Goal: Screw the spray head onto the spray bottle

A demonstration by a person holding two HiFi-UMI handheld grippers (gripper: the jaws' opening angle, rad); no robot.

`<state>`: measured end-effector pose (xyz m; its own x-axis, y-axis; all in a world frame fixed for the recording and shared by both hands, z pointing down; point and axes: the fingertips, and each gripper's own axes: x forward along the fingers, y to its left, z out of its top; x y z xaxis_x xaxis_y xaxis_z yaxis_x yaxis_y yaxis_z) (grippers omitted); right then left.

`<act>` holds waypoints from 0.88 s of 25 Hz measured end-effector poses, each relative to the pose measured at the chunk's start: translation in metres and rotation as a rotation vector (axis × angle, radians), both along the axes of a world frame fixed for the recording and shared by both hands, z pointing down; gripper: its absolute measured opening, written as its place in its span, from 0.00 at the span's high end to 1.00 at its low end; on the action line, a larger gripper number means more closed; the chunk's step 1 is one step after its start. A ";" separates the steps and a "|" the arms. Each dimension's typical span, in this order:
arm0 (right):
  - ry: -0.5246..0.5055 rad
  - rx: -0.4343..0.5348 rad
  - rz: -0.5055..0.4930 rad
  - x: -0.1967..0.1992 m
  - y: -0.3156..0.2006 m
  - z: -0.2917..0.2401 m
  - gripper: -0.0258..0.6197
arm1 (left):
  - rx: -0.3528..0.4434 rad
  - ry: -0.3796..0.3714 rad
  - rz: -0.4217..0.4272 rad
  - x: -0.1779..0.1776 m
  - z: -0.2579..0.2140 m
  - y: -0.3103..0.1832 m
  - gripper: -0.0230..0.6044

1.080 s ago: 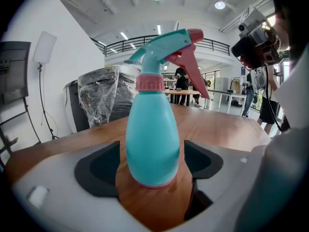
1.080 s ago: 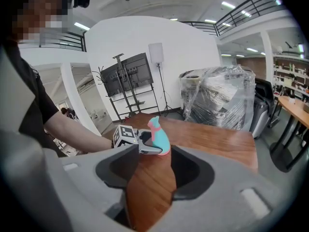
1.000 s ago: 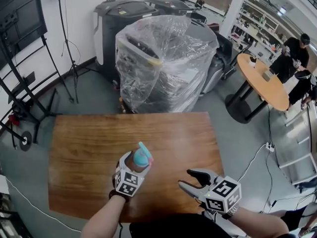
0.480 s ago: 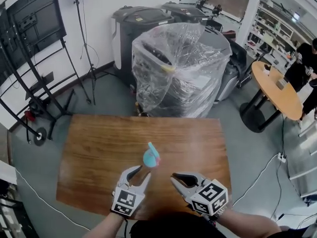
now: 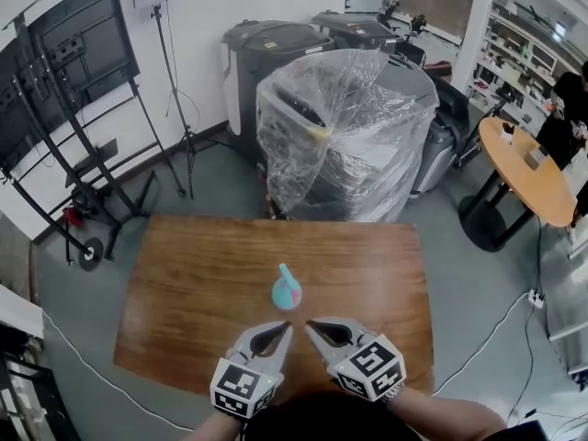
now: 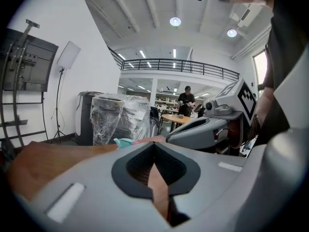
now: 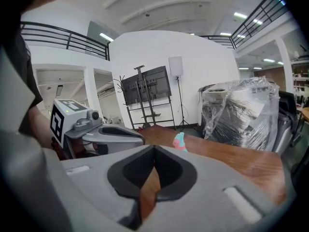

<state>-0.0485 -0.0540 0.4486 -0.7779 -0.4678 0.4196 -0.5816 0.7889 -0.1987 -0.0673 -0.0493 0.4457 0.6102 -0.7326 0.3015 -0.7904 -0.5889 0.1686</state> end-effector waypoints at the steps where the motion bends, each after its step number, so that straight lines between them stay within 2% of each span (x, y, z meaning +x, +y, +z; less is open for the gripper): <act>1: -0.004 0.004 0.000 0.000 0.000 -0.001 0.97 | 0.000 -0.005 0.002 0.002 -0.001 0.001 0.95; 22: -0.029 0.022 -0.015 0.004 0.004 -0.011 0.97 | -0.012 -0.022 -0.030 0.010 -0.006 0.006 0.95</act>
<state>-0.0447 -0.0501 0.4379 -0.7967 -0.4649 0.3862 -0.5638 0.8018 -0.1980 -0.0574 -0.0436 0.4394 0.5810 -0.7469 0.3232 -0.8114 -0.5626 0.1583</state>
